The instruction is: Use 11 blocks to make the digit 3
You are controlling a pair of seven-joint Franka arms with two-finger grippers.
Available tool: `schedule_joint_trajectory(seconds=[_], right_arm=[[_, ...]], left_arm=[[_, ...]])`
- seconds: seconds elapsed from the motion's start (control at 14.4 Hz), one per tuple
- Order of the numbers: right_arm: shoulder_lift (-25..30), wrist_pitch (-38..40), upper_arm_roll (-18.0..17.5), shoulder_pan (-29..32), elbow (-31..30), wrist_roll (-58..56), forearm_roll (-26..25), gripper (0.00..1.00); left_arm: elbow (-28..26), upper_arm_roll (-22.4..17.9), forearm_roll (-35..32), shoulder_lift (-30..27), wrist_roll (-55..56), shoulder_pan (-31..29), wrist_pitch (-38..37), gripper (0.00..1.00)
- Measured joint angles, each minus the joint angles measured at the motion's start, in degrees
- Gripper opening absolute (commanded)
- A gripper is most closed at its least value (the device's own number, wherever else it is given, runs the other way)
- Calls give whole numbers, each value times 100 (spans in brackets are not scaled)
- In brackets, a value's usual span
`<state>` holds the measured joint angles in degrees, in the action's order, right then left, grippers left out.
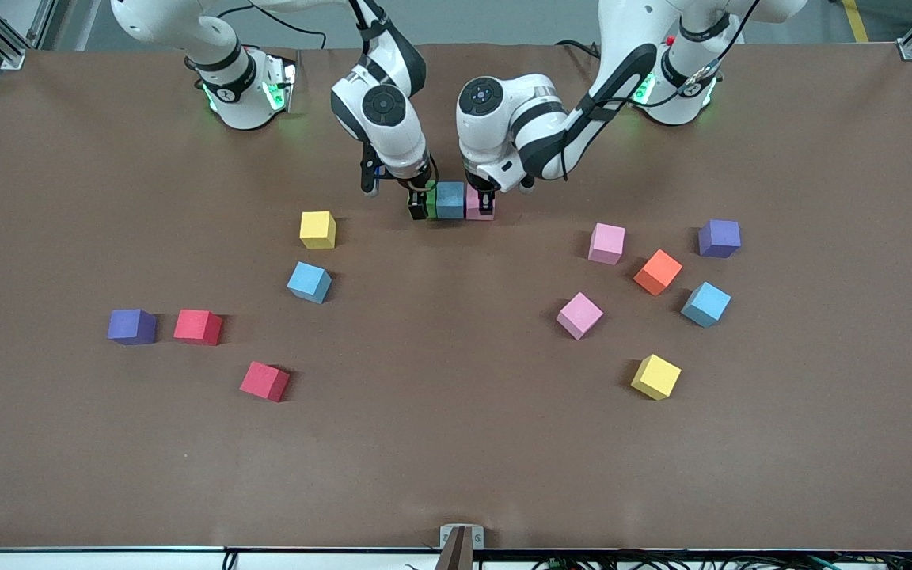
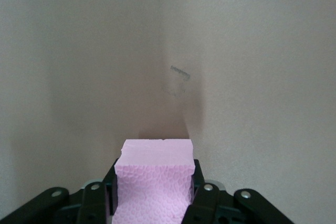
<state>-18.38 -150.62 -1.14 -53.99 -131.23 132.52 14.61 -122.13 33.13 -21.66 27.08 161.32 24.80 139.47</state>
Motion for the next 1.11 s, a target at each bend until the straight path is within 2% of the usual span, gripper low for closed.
schedule_joint_trajectory(seconds=[0.28,0.56,0.69,0.76,0.83,0.9,1.11], right_arm=[[145,436,49,117,144,1,-1,100],[546,1674,88,760,537,-512,-8,100],[633,2088,103,1152,769,-999,-8,100],[639,2203,108,1352,886,-1274,-9,100],[638,2252,111,1539,970,-1573,-9,100],[636,2262,114,1709,1015,-1887,-9,100],[550,2259,120,2215,1094,-3009,-168,100]], left_arm=[[58,-1,1,94,1,16,13,24],[69,-1,1,100,29,62,13,26],[70,-1,1,102,29,75,13,33],[71,-1,1,105,29,76,13,47],[73,-1,1,106,29,76,13,70],[74,-1,1,107,29,79,13,100],[86,-8,1,140,29,196,12,100]])
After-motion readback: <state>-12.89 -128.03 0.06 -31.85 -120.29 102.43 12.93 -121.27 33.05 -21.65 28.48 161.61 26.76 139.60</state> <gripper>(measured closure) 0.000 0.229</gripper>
